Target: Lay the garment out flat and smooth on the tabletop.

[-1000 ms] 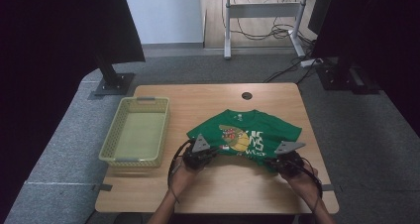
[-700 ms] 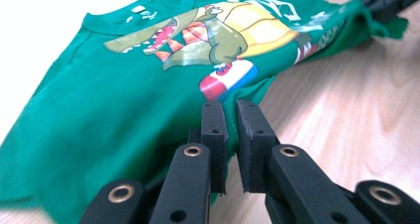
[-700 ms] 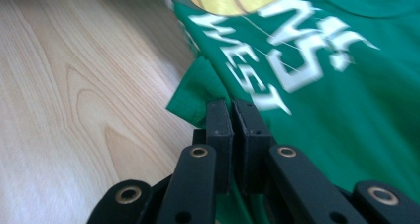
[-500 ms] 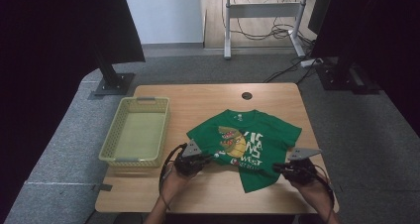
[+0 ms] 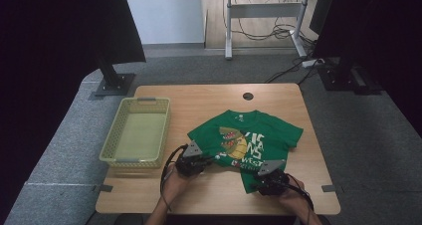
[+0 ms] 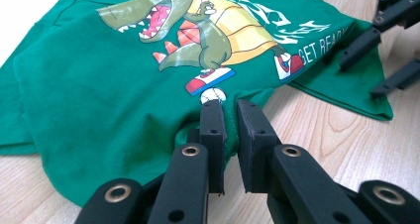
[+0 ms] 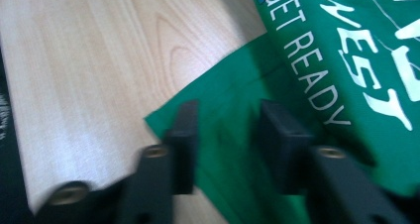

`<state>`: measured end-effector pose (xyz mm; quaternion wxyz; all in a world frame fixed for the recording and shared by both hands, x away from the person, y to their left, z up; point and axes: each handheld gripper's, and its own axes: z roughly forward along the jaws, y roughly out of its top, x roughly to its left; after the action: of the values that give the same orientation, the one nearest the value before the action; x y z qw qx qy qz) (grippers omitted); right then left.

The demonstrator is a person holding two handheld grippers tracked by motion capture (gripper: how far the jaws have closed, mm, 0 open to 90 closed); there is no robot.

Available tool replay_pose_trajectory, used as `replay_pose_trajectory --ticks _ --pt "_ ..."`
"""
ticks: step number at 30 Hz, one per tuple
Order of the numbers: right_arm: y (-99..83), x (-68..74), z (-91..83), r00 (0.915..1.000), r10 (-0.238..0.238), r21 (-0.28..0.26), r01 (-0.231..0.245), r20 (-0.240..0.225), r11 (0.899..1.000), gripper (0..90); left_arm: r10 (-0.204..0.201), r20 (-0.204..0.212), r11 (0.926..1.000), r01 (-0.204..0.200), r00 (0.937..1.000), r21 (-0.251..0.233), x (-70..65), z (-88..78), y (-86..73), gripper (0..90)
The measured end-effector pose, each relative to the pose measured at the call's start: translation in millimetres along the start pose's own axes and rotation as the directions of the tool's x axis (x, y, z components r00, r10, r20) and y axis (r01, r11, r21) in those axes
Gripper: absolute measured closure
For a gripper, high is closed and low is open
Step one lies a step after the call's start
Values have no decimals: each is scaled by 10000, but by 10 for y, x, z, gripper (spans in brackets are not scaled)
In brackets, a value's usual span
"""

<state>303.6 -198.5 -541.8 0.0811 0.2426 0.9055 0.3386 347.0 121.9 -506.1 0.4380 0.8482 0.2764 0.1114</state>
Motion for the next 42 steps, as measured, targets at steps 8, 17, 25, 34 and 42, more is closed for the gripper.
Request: replay_pose_trajectory --ticks 8,17,25,34,42 --pt "-148 -101 -192 9994 349 574 -352 64 9977 875 -134 115 9997 136 9998 -182 -18 -207 -33 817" --pt "-405 -312 -726 9906 1287 -569 -1312 -458 9897 739 43 1071 9999 -61 9942 162 -64 -259 -158 579" --pt "-226 -608 -837 9778 1917 -1561 -1770 846 9717 512 97 60 9996 -95 9999 -278 152 -178 157 434" --pt "-32 -1025 -500 9450 2554 -1847 -2190 2044 9581 365 -234 -1200 9985 291 9925 456 591 477 339 426" --pt "19 -1150 -34 9514 2243 -1035 -2064 2112 9730 285 -35 -1509 9911 235 9885 1308 612 746 83 407"
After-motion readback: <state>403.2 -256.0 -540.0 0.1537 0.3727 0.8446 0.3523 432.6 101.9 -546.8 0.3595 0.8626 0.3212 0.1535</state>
